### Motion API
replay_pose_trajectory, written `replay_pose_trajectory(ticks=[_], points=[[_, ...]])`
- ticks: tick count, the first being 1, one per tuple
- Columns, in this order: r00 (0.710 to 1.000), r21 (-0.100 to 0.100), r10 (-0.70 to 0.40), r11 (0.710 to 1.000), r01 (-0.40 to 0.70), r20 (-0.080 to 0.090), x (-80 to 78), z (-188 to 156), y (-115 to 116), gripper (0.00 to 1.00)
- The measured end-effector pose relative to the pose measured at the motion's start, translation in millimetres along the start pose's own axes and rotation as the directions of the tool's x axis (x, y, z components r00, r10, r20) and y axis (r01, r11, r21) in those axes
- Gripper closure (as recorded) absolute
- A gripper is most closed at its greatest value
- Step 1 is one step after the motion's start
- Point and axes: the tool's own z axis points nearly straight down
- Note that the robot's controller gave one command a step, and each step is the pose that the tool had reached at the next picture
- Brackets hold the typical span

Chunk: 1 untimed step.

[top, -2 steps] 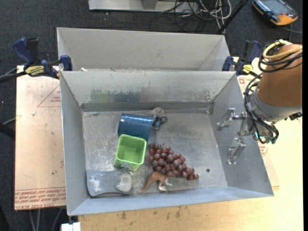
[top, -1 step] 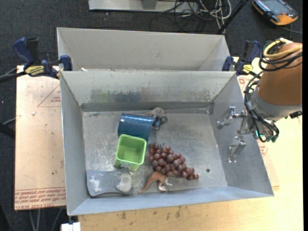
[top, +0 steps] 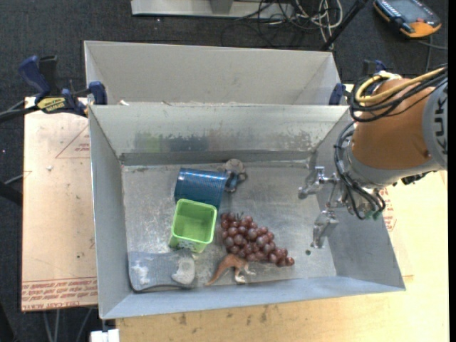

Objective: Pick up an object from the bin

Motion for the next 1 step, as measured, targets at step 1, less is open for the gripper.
replay_pose_trajectory(ticks=[1], points=[[0.995, -0.007, -0.099, 0.995, 0.099, -0.014, -3.8, 21.4, 42.2, 0.00]])
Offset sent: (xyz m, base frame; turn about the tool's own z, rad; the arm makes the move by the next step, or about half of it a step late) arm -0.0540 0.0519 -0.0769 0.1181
